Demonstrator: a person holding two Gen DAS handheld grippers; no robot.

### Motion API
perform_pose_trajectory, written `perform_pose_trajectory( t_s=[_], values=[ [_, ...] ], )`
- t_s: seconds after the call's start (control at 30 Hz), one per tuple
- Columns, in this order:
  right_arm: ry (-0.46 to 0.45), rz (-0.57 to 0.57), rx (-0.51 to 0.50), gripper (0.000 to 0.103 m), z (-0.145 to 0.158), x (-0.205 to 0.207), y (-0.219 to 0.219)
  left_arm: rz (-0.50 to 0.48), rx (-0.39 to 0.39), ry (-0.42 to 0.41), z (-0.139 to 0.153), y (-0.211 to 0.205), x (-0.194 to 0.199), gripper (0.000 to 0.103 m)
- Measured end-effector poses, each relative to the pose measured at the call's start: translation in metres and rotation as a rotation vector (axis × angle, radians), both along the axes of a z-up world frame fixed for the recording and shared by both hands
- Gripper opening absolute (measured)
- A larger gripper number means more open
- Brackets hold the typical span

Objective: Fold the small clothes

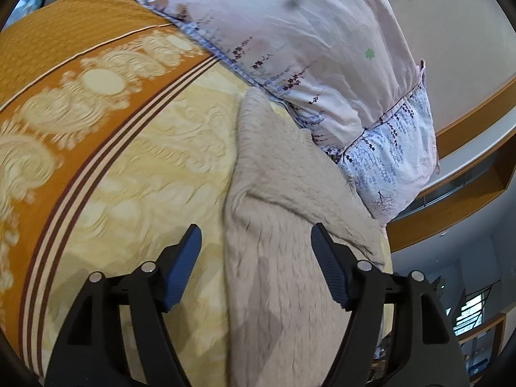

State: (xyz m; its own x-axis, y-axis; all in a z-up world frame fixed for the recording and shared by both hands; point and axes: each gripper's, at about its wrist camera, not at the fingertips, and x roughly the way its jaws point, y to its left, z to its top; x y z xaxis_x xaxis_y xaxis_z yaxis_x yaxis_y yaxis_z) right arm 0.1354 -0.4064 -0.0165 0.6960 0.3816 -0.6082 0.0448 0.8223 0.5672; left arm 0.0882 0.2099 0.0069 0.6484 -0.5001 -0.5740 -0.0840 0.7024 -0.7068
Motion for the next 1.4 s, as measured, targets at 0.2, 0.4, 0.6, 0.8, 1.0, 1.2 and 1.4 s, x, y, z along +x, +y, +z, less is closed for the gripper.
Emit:
perform_pose_trajectory(
  t_s=[0.2, 0.4, 0.6, 0.8, 1.0, 1.2, 1.4],
  values=[
    [0.055, 0.001, 0.001, 0.043, -0.016, -0.019, -0.026, -0.009, -0.052, -0.023, -0.006, 0.005, -0.029, 0.069],
    [0.061, 0.054, 0.079, 0.043, -0.03, -0.04, -0.036, -0.051, -0.071, -0.056, -0.008, -0.006, -0.051, 0.067],
    [0.044, 0.161, 0.209, 0.042, -0.04, -0.059, -0.033, -0.134, -0.147, -0.095, -0.014, -0.02, -0.072, 0.059],
    [0.004, 0.256, 0.331, 0.039, -0.046, -0.085, -0.031, -0.23, -0.246, -0.129, -0.02, -0.033, -0.098, 0.056],
    [-0.019, 0.343, 0.347, 0.039, -0.05, -0.115, -0.027, -0.338, -0.303, -0.143, -0.034, -0.046, -0.122, 0.056],
    [-0.01, 0.42, 0.345, 0.039, -0.062, -0.135, -0.025, -0.411, -0.265, -0.127, -0.049, -0.063, -0.132, 0.056],
    [0.036, 0.458, 0.322, 0.039, -0.077, -0.132, -0.013, -0.438, -0.219, -0.091, -0.06, -0.077, -0.126, 0.056]
  ],
)
